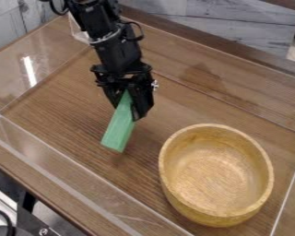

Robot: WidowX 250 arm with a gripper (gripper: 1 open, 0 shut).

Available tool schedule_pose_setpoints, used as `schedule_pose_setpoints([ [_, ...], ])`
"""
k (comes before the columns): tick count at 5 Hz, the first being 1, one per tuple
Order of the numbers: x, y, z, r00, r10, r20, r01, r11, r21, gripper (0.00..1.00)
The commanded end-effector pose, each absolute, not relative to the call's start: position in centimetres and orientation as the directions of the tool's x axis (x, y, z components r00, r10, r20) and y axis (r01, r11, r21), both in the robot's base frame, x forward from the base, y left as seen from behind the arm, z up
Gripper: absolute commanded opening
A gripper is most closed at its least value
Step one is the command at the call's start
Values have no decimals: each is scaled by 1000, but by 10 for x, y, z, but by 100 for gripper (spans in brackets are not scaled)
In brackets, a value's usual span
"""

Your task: Remove the green block from inside the brown bowl and put it on the table

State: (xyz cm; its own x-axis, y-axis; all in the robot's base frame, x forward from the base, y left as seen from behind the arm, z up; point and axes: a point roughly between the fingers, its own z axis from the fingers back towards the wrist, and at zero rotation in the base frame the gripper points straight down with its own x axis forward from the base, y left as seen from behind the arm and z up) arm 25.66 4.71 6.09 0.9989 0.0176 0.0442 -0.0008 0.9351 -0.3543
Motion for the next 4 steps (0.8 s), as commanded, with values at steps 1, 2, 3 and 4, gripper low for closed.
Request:
schedule_pose_setpoints([
  [1, 268, 54, 73, 995, 26, 92, 7, 940, -342, 0],
  [2, 269, 56, 71, 996, 26, 87, 5, 940, -341, 0],
  [3, 270, 58, 70, 996, 26, 82, 3, 941, -340, 0],
  [4, 270, 60, 69, 997, 26, 76, 1, 941, -339, 0],
])
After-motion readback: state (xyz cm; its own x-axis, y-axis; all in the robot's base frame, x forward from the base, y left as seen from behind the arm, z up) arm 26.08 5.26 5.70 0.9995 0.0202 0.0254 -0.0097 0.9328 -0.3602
